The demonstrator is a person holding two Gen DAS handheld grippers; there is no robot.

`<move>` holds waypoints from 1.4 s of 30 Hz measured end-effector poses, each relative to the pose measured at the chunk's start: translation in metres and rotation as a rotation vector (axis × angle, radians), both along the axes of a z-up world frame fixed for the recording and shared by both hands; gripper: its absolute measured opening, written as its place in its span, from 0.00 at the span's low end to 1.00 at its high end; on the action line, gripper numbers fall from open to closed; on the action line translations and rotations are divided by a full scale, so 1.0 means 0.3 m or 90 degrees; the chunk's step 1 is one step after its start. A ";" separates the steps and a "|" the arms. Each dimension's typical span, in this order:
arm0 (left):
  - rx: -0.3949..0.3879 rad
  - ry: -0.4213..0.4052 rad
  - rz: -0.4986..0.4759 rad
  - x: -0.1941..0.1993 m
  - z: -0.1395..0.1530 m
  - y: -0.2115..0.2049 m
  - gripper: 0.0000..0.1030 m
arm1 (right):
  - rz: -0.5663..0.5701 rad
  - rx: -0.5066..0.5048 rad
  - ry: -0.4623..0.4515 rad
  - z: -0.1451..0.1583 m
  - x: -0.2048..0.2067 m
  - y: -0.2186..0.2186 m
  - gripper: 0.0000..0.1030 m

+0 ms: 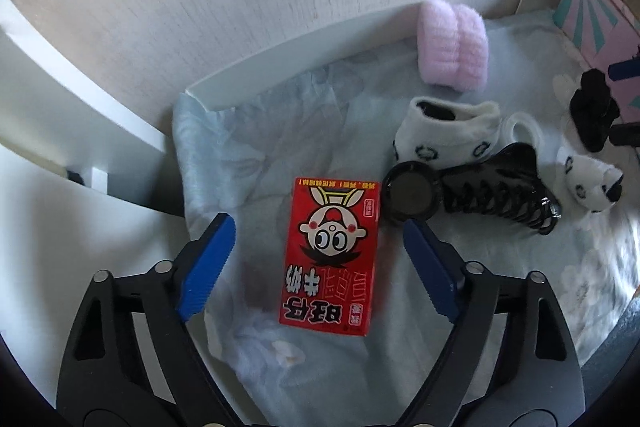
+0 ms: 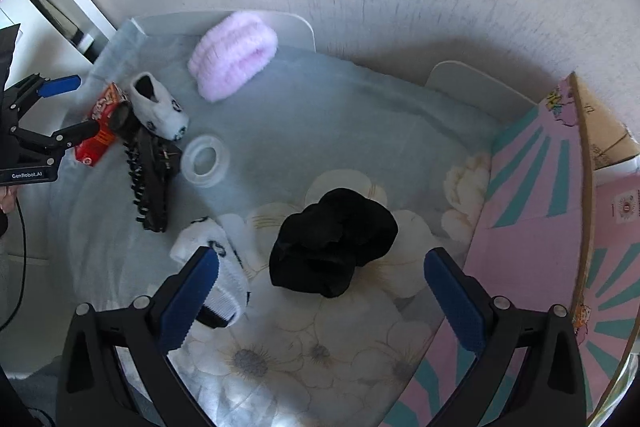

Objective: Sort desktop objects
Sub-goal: 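Grasp the red milk carton with left tool while right tool grasps black sock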

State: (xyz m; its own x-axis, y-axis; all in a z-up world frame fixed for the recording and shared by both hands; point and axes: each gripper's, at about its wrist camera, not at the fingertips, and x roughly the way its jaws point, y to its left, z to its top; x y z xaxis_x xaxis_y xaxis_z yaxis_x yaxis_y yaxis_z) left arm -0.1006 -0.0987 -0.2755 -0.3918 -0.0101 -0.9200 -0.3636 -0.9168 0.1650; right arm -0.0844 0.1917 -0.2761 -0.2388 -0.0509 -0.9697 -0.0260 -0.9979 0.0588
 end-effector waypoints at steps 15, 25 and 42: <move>0.041 -0.020 -0.023 0.032 -0.031 0.012 0.62 | -0.004 0.024 -0.011 -0.072 -0.042 -0.018 0.98; 0.093 -0.064 0.024 0.022 -0.051 -0.022 0.56 | 0.008 0.013 -0.025 -0.090 -0.045 -0.024 0.51; 0.107 -0.037 0.049 0.045 0.049 -0.022 0.44 | -0.052 -0.026 -0.040 -0.066 -0.056 0.003 0.19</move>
